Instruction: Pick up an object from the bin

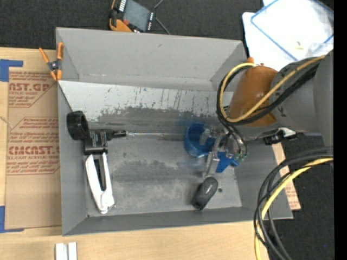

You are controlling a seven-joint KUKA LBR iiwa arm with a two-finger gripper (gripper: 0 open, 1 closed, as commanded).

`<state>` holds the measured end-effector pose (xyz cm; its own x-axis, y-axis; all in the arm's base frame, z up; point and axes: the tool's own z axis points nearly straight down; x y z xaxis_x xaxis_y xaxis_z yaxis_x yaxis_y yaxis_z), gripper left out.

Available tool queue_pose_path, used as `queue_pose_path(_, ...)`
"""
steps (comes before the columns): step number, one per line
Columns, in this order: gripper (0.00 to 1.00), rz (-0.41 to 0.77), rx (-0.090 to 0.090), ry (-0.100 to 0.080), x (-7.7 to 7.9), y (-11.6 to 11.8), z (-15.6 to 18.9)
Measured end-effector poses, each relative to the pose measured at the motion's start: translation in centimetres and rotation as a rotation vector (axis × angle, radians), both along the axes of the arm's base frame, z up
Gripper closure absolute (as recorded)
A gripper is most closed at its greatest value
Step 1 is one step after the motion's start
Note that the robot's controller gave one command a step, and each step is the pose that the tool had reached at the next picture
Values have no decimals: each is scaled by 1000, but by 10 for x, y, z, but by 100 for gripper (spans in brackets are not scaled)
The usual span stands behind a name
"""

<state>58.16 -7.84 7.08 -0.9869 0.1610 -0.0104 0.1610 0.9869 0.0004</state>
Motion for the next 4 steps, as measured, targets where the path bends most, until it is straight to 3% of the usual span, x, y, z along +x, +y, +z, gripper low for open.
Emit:
queue_pose_path(1, 100, -259, 6, 4, -3, 21, -2)
queue_pose_path(4, 100, -258, 6, 3, -3, 21, 14)
